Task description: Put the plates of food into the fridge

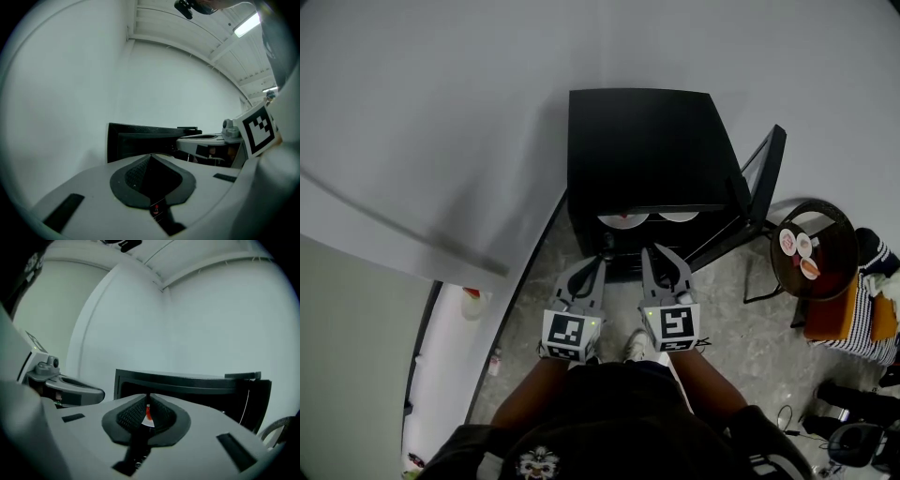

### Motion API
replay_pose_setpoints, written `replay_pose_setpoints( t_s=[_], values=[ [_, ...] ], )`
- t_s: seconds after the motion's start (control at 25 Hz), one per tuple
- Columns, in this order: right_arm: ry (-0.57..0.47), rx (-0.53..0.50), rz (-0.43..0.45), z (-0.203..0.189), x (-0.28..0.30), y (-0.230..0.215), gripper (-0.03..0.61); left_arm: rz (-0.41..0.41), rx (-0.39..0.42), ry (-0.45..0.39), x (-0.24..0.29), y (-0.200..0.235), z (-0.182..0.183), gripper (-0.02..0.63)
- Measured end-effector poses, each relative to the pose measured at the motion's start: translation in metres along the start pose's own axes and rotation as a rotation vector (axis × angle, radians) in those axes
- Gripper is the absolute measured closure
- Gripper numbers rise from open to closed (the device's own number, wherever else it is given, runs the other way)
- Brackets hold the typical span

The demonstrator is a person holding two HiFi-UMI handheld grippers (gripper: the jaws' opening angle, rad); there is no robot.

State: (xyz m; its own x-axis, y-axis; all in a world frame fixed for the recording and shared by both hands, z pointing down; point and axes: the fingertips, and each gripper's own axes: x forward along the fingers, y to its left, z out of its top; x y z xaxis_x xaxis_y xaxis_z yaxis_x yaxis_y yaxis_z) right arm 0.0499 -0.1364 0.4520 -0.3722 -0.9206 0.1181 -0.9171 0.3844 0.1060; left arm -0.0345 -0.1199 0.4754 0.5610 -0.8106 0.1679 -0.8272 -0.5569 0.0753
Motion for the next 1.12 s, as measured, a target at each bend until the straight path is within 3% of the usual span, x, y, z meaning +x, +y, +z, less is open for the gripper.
replay_pose_setpoints(
  t_s=[0.2, 0.32, 0.6, 1.12],
  values=[
    [-0.028, -0.089, 0.011, 0.002, -0.019, 0.003, 0.555, -0.019, 0.0, -0.003, 0.002, -0.009, -0.001, 0.604],
    [-0.004, -0.064, -0.009, -0.001, -0.033, -0.004, 0.555, -0.035, 0.014, 0.006, 0.002, -0.017, -0.002, 0.604],
    [-0.078, -0.094, -0.038, 0.024, -0.054, -0.004, 0.555, -0.023, 0.031, -0.036, 0.0, -0.017, 0.011, 0.604],
    [-0.12, -0.069, -0.063, 0.036, -0.041, -0.014, 0.555, -0.011, 0.027, -0.066, -0.002, -0.018, 0.024, 0.604]
  ],
)
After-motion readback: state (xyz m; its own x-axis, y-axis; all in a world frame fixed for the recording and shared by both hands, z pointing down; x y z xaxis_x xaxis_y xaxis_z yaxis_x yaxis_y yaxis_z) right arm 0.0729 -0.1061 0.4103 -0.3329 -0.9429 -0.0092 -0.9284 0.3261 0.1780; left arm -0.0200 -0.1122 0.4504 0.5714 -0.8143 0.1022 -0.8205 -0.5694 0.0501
